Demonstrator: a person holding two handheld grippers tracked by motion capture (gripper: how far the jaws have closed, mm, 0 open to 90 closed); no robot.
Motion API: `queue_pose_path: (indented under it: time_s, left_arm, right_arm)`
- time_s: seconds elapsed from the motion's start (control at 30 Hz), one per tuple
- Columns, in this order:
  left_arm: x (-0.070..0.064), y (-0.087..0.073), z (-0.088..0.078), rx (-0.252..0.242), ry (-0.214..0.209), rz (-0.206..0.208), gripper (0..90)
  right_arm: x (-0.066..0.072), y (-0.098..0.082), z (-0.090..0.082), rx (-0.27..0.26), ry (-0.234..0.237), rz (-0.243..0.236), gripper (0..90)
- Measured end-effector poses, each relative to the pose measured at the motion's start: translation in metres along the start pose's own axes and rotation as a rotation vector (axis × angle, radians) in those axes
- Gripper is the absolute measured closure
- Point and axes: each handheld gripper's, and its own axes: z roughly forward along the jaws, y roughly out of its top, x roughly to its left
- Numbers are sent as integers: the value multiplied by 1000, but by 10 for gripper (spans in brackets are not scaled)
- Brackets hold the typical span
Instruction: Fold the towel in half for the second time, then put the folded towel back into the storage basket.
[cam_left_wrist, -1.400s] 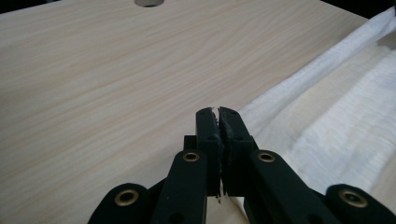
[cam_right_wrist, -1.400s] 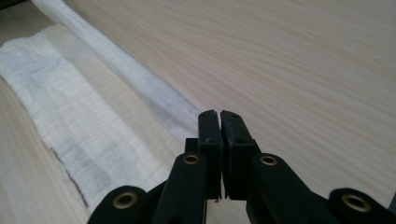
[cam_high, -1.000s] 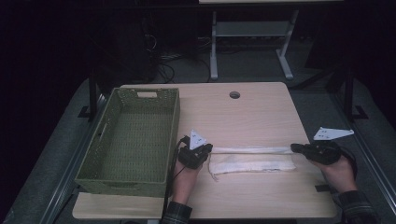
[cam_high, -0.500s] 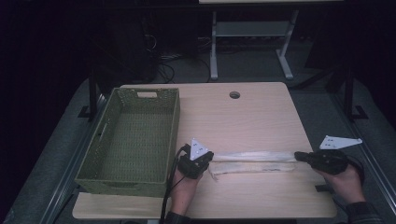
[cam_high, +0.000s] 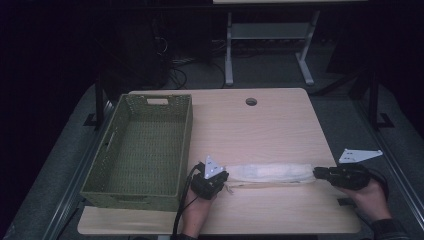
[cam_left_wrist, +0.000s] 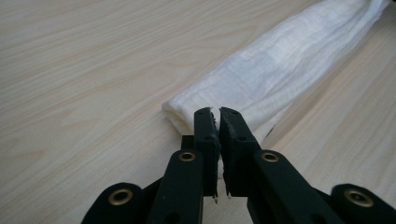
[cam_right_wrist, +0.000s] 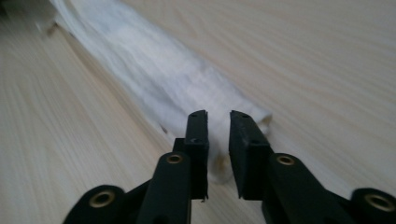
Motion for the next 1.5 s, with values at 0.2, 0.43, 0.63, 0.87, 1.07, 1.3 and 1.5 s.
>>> queue_pose_path:
  time_s: [0.2, 0.43, 0.63, 0.87, 1.07, 1.3, 1.5]
  left_arm:
    - [-4, 10, -4, -19, -21, 2, 811]
    - [-8, 1, 14, 64, -52, 19, 812]
    - [-9, -6, 25, 105, -27, 48, 821]
    - [-9, 6, 26, 159, -49, 62, 697]
    - [-8, 22, 26, 195, -44, 116, 557]
    - [-1, 29, 25, 183, -66, 114, 450]
    - [-4, 28, 32, 168, -117, 153, 400]
  right_arm:
    - [4, 3, -2, -5, 16, -2, 824]
    - [7, -4, 13, 110, 29, -19, 867]
    - [5, -7, 19, 153, 15, -15, 894]
    - [6, -6, 21, 165, 1, -29, 895]
    - [7, -4, 23, 171, -12, -20, 895]
    - [4, 4, 28, 188, -48, -8, 896]
    - [-3, 14, 38, 192, -80, 6, 896]
